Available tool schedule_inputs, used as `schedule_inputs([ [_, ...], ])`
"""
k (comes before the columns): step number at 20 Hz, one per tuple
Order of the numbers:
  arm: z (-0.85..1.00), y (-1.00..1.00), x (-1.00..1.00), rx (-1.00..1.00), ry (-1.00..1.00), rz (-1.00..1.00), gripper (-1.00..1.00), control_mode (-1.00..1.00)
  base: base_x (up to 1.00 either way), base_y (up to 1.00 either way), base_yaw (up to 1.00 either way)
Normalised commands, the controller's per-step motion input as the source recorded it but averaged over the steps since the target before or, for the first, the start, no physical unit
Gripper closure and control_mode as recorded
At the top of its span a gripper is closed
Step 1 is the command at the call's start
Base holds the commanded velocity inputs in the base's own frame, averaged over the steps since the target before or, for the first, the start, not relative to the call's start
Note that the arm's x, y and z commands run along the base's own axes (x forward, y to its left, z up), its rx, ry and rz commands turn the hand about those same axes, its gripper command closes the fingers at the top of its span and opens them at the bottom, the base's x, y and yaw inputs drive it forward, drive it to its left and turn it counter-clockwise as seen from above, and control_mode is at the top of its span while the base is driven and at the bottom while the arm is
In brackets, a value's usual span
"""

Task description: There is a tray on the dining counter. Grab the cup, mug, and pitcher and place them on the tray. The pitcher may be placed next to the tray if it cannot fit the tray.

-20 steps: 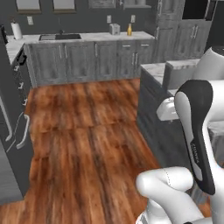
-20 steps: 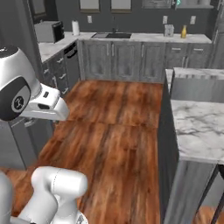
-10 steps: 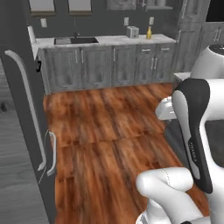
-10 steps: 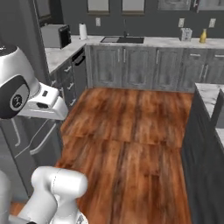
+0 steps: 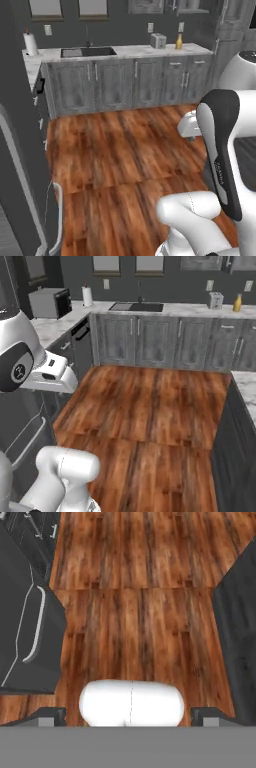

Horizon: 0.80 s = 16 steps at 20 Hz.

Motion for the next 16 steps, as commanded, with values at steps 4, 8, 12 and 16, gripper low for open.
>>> schedule_inputs([
  [4,0.00,0.00,0.00,0.00,0.00,0.00,-1.00,1.00,1.00,-0.35,0.00],
  [8,0.00,0.00,0.00,0.00,0.00,0.00,-1.00,1.00,1.00,-0.26,0.00],
  [12,0.00,0.00,0.00,0.00,0.00,0.00,-1.00,1.00,1.00,-0.21,0.00],
  [16,0.00,0.00,0.00,0.00,0.00,0.00,-1.00,1.00,1.00,-0.19,0.00],
])
